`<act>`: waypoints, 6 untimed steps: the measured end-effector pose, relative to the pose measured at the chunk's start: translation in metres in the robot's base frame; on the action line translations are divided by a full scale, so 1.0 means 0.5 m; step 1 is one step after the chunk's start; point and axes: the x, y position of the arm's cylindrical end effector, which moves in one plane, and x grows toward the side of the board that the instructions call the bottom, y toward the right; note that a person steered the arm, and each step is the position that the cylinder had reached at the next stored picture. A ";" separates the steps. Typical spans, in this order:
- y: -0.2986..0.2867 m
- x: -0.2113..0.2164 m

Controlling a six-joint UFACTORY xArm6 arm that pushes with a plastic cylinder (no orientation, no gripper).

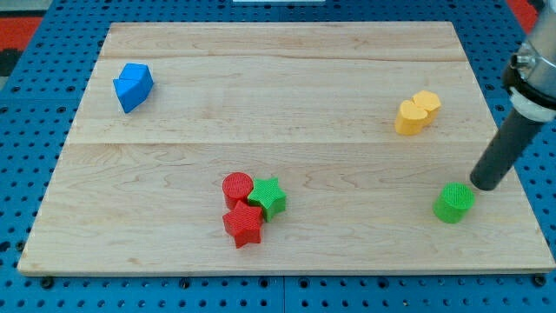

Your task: Slide the green circle diagonally to the bottom right of the green star

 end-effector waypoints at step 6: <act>-0.127 0.079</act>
